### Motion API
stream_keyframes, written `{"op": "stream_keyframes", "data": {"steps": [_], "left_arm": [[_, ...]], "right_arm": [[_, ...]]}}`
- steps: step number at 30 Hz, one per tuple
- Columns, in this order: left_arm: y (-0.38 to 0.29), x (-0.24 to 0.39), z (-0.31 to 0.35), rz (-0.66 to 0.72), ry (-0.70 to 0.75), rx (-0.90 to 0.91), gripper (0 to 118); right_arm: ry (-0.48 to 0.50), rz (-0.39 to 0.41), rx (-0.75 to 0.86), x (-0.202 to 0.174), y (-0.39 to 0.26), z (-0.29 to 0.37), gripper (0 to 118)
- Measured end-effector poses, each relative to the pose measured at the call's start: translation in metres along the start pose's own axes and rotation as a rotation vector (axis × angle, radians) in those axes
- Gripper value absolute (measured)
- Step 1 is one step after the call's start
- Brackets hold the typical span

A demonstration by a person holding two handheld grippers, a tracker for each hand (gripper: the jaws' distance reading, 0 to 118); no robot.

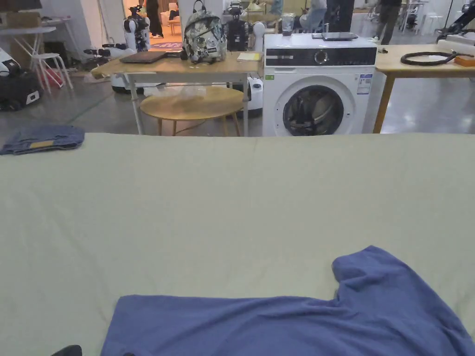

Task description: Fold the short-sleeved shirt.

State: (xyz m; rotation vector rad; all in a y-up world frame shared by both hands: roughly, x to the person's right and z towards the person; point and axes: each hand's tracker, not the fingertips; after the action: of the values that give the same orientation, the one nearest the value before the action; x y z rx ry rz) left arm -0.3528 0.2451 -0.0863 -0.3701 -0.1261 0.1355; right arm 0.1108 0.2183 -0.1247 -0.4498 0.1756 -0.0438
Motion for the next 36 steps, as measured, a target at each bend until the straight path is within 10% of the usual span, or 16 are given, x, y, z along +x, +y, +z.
{"op": "stream_keyframes", "data": {"steps": [3, 13, 16, 22, 30, 34, 36], "left_arm": [[0.012, 0.015, -0.001, -0.055, -0.049, 0.022, 0], [0.022, 0.001, -0.026, 0.002, -0.013, -0.057, 0], [0.027, -0.022, -0.063, 0.038, -0.044, -0.118, 41], [0.019, -0.086, -0.175, 0.064, 0.085, -0.250, 60], [-0.012, -0.120, -0.282, 0.161, 0.195, -0.698, 57], [0.004, -0.096, -0.283, -0.025, 0.144, -0.673, 0], [0.003, -0.085, -0.290, -0.028, 0.102, -0.698, 0]], "right_arm": [[0.038, 0.027, -0.013, -0.018, 0.019, -0.012, 3], [0.057, 0.051, -0.012, -0.031, 0.016, -0.035, 0], [0.072, 0.023, -0.019, -0.024, 0.007, -0.036, 0], [0.063, 0.013, -0.098, -0.004, -0.013, -0.034, 0], [-0.033, 0.064, -0.182, 0.022, -0.034, -0.029, 0], [-0.061, 0.123, -0.188, 0.023, -0.018, -0.031, 0], [-0.033, 0.117, -0.173, 0.027, 0.002, -0.047, 2]]}}
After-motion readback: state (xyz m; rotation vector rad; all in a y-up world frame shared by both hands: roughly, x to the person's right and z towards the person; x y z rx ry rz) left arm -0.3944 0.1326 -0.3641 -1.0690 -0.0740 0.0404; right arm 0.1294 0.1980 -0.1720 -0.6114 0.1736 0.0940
